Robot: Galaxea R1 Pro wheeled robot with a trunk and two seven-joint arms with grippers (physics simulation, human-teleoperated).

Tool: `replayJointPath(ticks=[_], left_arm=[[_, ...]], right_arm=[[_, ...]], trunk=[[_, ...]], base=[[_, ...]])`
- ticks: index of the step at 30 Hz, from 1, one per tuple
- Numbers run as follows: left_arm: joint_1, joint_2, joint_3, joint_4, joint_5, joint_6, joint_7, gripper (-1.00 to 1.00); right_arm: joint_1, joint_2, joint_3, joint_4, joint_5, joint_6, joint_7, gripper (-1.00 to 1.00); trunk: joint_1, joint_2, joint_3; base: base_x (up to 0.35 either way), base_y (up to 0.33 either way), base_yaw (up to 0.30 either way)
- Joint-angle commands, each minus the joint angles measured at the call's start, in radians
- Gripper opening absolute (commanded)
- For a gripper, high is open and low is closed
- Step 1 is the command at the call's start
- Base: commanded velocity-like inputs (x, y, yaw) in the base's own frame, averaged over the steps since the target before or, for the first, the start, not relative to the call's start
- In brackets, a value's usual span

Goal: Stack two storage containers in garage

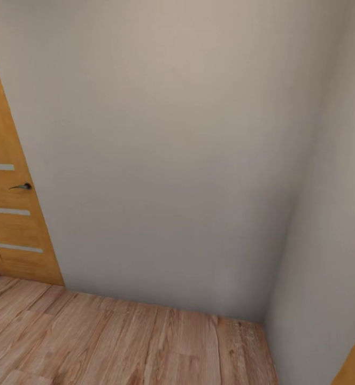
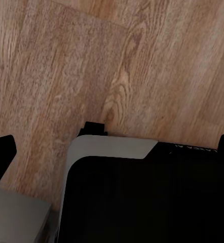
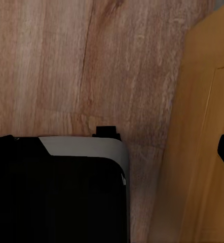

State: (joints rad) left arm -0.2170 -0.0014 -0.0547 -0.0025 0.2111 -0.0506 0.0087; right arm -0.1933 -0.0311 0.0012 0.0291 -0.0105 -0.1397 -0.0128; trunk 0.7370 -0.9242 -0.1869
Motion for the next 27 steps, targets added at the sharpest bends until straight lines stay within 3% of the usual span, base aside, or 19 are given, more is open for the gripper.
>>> replayJointPath(ticks=[1,15,27], left_arm=[[-0.001,0.000,-0.006,0.001,0.008,-0.003,0.001,1.00],[-0.001,0.000,-0.006,0.001,0.008,-0.003,0.001,1.00],[-0.001,0.000,-0.005,0.001,0.008,-0.003,0.002,1.00]], right_arm=[[-0.001,0.000,0.000,0.003,-0.001,-0.006,-0.001,1.00],[-0.001,0.009,-0.002,0.003,-0.004,-0.006,-0.002,1.00],[-0.001,0.007,-0.003,0.003,-0.003,-0.006,-0.003,1.00]], trunk=[[0.001,-0.001,-0.001],[0.001,-0.001,-0.001],[0.001,-0.001,-0.001]], base=[[0.230,0.000,0.000],[0.231,0.000,0.011],[0.222,0.000,0.253]])
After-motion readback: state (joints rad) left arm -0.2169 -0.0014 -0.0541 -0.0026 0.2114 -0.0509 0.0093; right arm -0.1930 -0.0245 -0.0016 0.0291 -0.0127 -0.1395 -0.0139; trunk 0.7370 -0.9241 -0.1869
